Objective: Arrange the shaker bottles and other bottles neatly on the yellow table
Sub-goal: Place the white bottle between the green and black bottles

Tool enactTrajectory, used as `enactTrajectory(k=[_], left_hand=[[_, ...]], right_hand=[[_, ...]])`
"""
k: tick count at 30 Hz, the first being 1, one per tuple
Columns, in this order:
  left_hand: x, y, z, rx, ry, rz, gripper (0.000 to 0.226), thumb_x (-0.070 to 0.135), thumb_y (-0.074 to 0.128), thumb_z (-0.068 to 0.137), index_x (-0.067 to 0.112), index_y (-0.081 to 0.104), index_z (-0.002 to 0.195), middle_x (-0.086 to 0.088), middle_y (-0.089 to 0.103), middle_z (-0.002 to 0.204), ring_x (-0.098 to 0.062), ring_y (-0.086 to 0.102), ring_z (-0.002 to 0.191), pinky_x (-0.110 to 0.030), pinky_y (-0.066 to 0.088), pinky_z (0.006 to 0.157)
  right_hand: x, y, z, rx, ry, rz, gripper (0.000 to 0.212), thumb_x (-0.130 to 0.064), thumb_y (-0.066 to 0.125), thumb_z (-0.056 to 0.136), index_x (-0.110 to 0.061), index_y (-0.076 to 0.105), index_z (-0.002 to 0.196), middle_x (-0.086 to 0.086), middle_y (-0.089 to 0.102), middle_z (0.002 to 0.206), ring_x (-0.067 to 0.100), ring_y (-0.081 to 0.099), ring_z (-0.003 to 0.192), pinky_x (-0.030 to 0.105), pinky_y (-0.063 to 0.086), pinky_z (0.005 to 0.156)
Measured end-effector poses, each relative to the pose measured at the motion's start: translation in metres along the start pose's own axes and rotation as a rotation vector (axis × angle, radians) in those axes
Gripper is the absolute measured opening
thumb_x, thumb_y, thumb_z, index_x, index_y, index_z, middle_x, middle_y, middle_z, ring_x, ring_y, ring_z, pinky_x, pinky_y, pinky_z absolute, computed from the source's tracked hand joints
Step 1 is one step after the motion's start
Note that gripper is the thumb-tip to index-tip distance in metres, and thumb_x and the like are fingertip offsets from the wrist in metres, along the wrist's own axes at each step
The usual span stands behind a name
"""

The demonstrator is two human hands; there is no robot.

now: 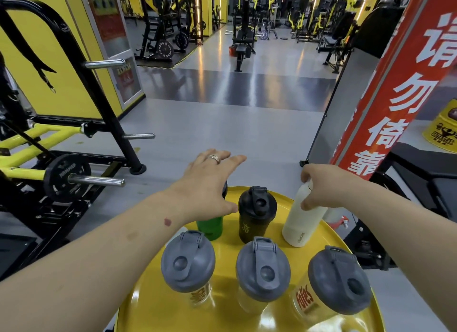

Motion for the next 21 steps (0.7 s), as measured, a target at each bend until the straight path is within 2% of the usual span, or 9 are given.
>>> enactTrajectory(k=[4,7,11,14,16,21], left_hand=[[0.007,-0.004,0.004,0.021,0.022,-0.004,0.102,0.048,0.081,0.074,0.037,0.023,0.157,0.002,0.029,0.161,-0.025,0.014,0.151,-0.044,0.022,0.121],[0.019,-0.01,0.012,0.021,0.033,-0.075,0.101,0.047,0.08,0.076,0.031,0.024,0.158,0.003,0.032,0.16,-0.021,0.019,0.15,-0.038,0.025,0.119],[0.041,-0.017,0.033,0.026,0.022,-0.273,0.108,0.044,0.086,0.072,0.029,0.023,0.159,0.005,0.039,0.158,-0.015,0.035,0.144,-0.023,0.031,0.102],[0.047,-0.02,0.05,0.085,-0.009,-0.453,0.098,0.037,0.091,0.066,0.03,0.037,0.147,0.006,0.057,0.139,-0.018,0.053,0.126,-0.033,0.046,0.097],[0.043,-0.021,0.059,0.147,-0.046,-0.527,0.09,0.034,0.09,0.065,0.03,0.04,0.14,0.008,0.062,0.126,-0.017,0.058,0.116,-0.039,0.051,0.093],[0.024,-0.017,0.072,0.256,-0.084,-0.612,0.064,0.037,0.088,0.065,0.038,0.045,0.113,0.017,0.065,0.103,-0.009,0.066,0.094,-0.031,0.053,0.076]], right_hand=[[-0.012,-0.023,-0.014,0.105,-0.032,0.065,0.065,-0.035,0.088,0.072,-0.028,0.045,0.121,-0.006,0.057,0.091,0.016,0.06,0.075,0.03,0.047,0.057],[-0.031,-0.059,-0.03,0.242,-0.098,0.067,0.067,-0.032,0.083,0.07,-0.03,0.041,0.122,-0.002,0.056,0.087,0.02,0.06,0.073,0.031,0.044,0.052],[-0.067,-0.096,-0.047,0.384,-0.227,0.099,0.067,-0.027,0.079,0.07,-0.027,0.04,0.125,-0.001,0.053,0.077,0.019,0.055,0.065,0.031,0.036,0.05],[-0.09,-0.103,-0.044,0.409,-0.271,0.16,0.065,-0.027,0.078,0.072,-0.027,0.039,0.124,0.001,0.055,0.083,0.02,0.055,0.068,0.032,0.038,0.052],[-0.1,-0.102,-0.041,0.434,-0.31,0.159,0.067,-0.026,0.077,0.07,-0.027,0.038,0.124,0.001,0.056,0.089,0.027,0.06,0.077,0.034,0.04,0.054],[-0.113,-0.091,-0.028,0.503,-0.398,0.154,0.066,-0.027,0.073,0.074,-0.028,0.038,0.13,0.001,0.057,0.102,0.032,0.058,0.093,0.035,0.04,0.065]])
Point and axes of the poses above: each hand's wrist, its own z-axis towards the middle knuckle, its own y-axis out of the palm, x = y × z, the point moved 2 cm from there along z, towards the middle knuckle
